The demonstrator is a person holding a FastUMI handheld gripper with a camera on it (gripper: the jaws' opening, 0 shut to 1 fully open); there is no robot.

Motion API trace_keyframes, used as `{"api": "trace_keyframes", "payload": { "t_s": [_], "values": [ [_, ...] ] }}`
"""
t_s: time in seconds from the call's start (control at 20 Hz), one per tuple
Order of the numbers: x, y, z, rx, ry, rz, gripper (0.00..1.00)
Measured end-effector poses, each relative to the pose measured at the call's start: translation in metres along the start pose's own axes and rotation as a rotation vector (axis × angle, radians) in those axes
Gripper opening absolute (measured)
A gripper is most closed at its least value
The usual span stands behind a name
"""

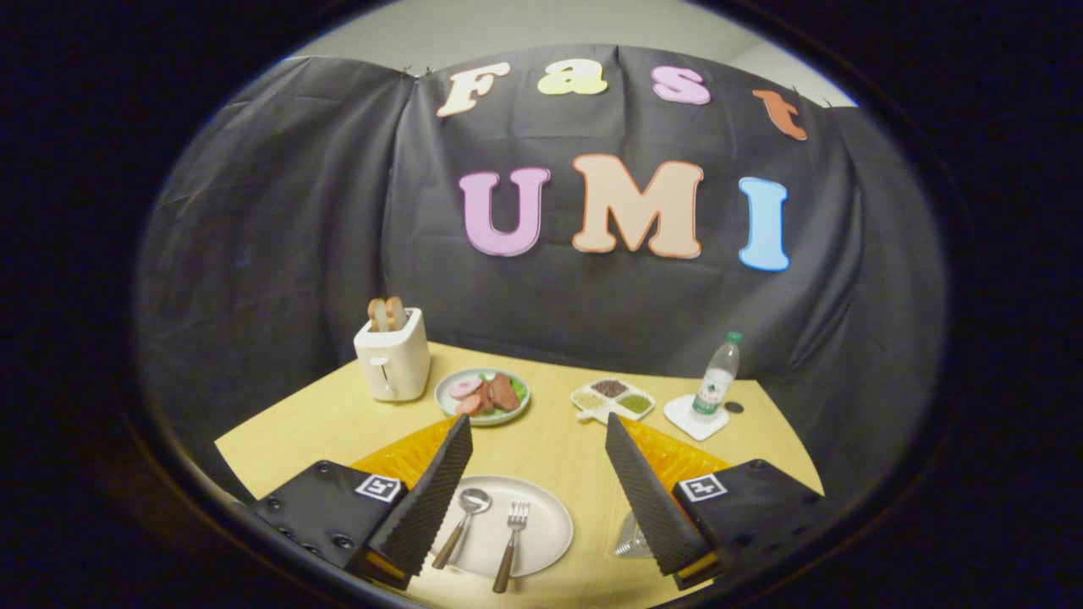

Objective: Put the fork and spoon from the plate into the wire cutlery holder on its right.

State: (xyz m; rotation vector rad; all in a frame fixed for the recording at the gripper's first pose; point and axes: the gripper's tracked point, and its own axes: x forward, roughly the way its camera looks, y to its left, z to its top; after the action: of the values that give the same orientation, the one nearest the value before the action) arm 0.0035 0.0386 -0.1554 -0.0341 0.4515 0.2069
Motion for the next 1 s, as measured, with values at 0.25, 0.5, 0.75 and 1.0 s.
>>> {"api": "trace_keyframes", "payload": {
  "t_s": [0.25,0.5,0.75,1.0],
  "values": [
    [0.012,0.007,-0.042,-0.034,0.084,0.025,1.0],
    [0.024,0.011,-0.089,-0.06,0.193,0.049,1.0],
    [0.033,0.012,-0.126,-0.1,0.289,0.069,1.0],
    [0.038,0.01,-0.169,-0.12,0.442,0.088,1.0]
  ]
}}
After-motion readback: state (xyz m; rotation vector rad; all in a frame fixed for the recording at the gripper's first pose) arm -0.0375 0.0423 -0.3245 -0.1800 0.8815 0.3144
